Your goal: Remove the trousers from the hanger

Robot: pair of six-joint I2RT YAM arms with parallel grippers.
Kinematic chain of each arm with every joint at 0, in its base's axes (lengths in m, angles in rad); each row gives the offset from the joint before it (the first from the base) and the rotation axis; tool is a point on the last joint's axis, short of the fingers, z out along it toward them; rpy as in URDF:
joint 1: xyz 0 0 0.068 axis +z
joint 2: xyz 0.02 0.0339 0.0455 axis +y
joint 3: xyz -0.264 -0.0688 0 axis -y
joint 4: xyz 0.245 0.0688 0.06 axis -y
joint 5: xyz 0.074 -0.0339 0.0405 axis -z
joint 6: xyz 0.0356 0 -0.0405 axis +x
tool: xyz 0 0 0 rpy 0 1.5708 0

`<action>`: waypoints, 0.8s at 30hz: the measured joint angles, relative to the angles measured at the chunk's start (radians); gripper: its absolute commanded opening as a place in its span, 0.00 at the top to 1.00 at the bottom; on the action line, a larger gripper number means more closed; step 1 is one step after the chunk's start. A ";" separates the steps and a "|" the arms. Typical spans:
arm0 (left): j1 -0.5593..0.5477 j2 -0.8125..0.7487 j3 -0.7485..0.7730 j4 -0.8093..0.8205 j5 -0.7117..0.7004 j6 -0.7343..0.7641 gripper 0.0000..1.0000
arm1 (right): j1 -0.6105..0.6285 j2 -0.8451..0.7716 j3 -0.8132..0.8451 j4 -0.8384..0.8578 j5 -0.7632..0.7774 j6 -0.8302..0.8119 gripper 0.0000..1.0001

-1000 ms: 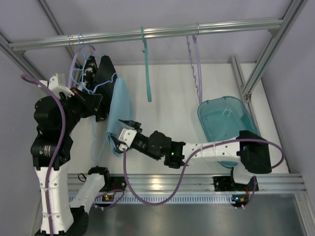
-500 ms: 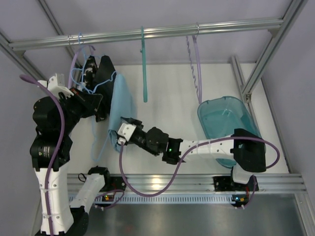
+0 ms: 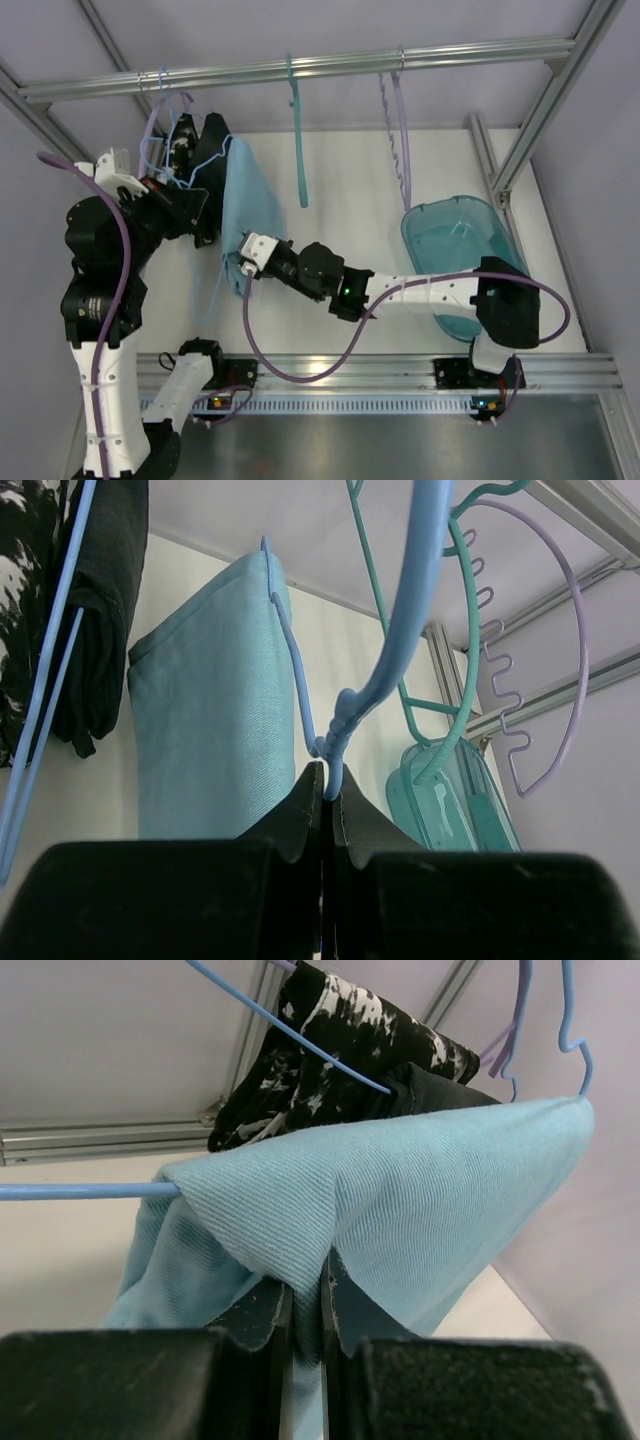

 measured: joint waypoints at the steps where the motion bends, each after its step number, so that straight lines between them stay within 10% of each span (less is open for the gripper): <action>1: 0.000 0.000 0.000 0.004 0.000 0.000 1.00 | -0.001 0.000 0.007 -0.008 -0.008 -0.003 1.00; 24: 0.000 -0.082 -0.209 0.087 -0.039 0.032 1.00 | -0.007 -0.377 0.026 -0.408 -0.208 0.066 1.00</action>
